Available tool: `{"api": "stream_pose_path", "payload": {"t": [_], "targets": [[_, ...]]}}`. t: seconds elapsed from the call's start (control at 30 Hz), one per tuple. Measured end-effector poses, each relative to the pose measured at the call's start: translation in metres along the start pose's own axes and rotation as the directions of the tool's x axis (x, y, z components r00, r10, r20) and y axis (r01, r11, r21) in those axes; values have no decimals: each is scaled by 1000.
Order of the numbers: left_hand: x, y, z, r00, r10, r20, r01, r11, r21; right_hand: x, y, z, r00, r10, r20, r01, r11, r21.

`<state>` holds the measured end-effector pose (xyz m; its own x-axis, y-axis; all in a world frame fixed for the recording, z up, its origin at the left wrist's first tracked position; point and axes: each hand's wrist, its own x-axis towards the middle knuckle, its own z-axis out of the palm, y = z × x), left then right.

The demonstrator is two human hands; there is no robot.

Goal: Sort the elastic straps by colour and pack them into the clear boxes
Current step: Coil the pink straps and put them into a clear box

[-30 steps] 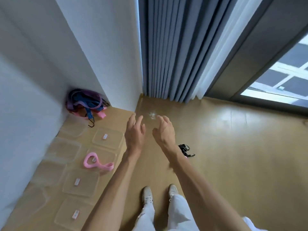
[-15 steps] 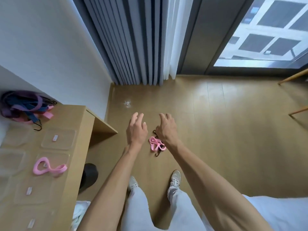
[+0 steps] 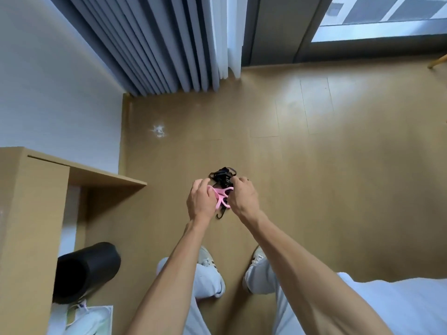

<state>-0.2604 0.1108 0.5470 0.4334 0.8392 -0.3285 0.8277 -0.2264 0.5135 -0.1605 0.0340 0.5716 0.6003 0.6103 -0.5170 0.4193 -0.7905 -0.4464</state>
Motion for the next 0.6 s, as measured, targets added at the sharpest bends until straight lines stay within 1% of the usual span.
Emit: {"api": "stream_pose_path", "payload": {"t": [0.07, 0.13, 0.2, 0.3, 0.43, 0.6], "targets": [[22, -27, 43, 1000, 1, -7, -1, 1000, -5, 36, 24, 46, 1000, 3, 6, -3, 1000, 5], [48, -55, 84, 999, -6, -43, 5, 1000, -24, 70, 45, 93, 1000, 18, 10, -19, 1000, 25], [73, -82, 125, 997, -18, -75, 15, 999, -46, 101, 65, 141, 1000, 29, 1, -29, 999, 45], [106, -127, 189, 995, -54, -87, 49, 997, -58, 144, 98, 207, 999, 39, -23, -37, 997, 70], [142, -187, 274, 992, -120, -34, 117, 991, -67, 198, 142, 282, 995, 101, -21, -100, 993, 58], [174, -238, 358, 972, -218, 92, 223, 974, -48, 245, 192, 354, 989, 149, 15, -150, 987, 60]]}}
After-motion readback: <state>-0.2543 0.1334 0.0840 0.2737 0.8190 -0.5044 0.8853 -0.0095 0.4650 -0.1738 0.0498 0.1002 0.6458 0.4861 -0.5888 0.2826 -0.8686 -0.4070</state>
